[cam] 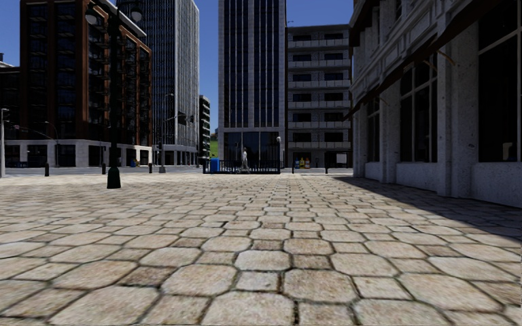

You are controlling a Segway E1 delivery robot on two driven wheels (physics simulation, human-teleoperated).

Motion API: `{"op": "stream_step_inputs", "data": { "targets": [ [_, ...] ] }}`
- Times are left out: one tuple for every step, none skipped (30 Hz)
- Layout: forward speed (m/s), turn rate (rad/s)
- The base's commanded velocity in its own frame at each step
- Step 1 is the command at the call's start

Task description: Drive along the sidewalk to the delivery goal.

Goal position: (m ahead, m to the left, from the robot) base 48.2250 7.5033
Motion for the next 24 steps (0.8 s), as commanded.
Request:
{"op": "stream_step_inputs", "data": {
  "targets": [
    [0.99,0.0],
    [0.99,0.0],
    [0.99,0.0],
    [0.99,0.0],
    [0.99,0.0],
    [0.99,0.0],
    [0.99,0.0],
    [0.99,0.0],
    [0.99,0.0],
    [0.99,0.0],
    [0.99,0.0],
    [0.99,0.0],
    [0.99,0.0],
    [0.99,0.0],
    [0.99,0.0],
    [0.99,0.0],
    [0.99,0.0],
    [0.99,0.0],
    [0.99,0.0],
    [0.99,0.0],
    [0.99,0.0],
    [0.99,0.0],
    [0.99,0.0],
    [0.99,0.0]
  ]
}}
